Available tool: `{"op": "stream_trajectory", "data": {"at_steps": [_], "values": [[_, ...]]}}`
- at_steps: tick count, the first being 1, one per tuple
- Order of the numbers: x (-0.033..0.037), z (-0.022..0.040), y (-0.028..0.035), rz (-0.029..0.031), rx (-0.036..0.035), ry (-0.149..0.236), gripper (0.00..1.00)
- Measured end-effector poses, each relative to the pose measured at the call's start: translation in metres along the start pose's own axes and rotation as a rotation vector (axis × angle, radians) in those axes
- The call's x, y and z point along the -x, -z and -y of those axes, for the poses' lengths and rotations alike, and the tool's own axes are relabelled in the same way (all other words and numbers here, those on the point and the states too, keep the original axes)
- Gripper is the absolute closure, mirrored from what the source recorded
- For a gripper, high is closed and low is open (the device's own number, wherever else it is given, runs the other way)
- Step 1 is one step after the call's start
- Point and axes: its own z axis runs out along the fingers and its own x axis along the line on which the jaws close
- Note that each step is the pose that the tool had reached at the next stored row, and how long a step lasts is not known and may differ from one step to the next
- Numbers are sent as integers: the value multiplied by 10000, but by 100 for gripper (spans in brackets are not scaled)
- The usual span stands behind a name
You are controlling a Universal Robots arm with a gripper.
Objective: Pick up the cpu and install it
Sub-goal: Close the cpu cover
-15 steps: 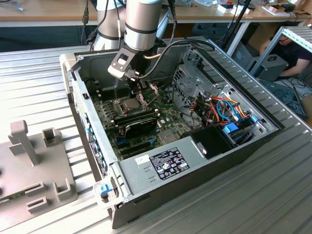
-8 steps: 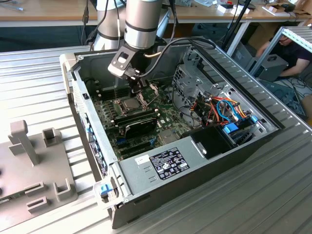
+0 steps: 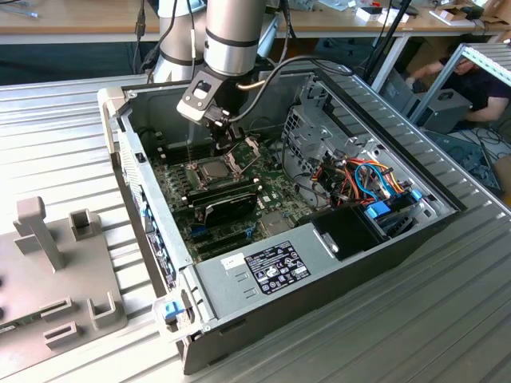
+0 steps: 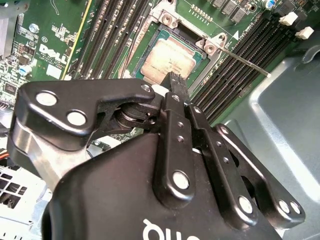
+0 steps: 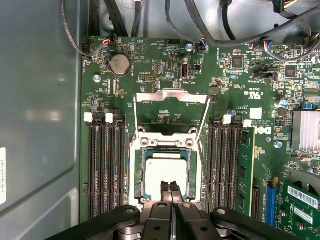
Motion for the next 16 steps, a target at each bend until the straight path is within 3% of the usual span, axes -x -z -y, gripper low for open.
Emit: {"op": "stream_trajectory", "data": {"at_steps": [9,16], "values": [[1,-18,1,1,0,1,89],[2,-90,0,0,0,0,89]]}}
